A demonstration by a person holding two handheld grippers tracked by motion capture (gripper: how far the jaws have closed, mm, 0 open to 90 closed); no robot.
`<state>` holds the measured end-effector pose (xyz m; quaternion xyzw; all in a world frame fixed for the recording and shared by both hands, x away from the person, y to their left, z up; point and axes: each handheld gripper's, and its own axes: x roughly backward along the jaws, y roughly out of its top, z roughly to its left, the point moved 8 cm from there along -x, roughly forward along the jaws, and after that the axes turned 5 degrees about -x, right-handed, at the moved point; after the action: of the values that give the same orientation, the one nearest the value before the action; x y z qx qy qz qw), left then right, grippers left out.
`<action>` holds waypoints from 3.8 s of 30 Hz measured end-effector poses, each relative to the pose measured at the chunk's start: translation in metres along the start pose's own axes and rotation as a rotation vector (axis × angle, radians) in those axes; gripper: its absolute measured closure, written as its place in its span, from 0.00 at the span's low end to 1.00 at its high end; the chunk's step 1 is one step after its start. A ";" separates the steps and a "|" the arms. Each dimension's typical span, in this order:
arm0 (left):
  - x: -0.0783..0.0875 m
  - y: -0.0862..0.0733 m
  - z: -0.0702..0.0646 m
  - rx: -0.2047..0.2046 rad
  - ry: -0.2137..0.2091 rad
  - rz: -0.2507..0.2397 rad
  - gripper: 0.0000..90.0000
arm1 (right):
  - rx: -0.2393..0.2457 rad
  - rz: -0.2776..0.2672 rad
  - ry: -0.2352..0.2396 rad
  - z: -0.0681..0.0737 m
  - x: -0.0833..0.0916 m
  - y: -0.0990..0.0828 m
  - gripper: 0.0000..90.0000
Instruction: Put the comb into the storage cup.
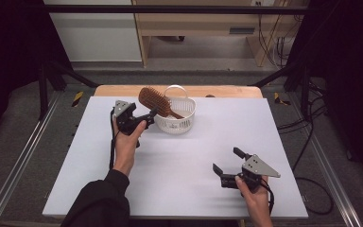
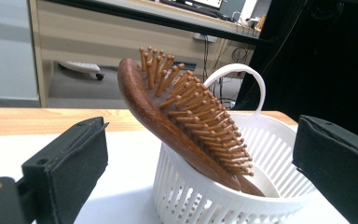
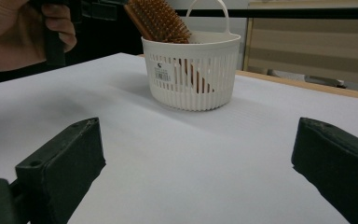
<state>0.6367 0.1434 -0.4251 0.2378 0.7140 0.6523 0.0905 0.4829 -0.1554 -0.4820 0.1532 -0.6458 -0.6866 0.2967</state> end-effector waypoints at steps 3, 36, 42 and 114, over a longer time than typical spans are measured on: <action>0.005 0.000 -0.002 -0.032 0.001 -0.001 0.03 | 0.000 0.004 0.001 0.001 -0.001 -0.001 0.03; 0.020 0.001 -0.015 -0.103 -0.028 -0.014 0.03 | -0.008 0.002 0.001 0.000 -0.001 0.000 0.03; 0.023 0.003 -0.018 -0.109 -0.036 -0.021 0.03 | -0.008 0.003 0.002 0.000 -0.001 0.000 0.03; 0.119 0.041 0.019 -0.197 -0.038 -0.079 0.01 | -0.008 -0.002 -0.016 -0.001 0.000 0.000 0.03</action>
<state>0.5506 0.2164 -0.3664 0.2120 0.6532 0.7107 0.1526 0.4835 -0.1564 -0.4819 0.1470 -0.6452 -0.6908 0.2914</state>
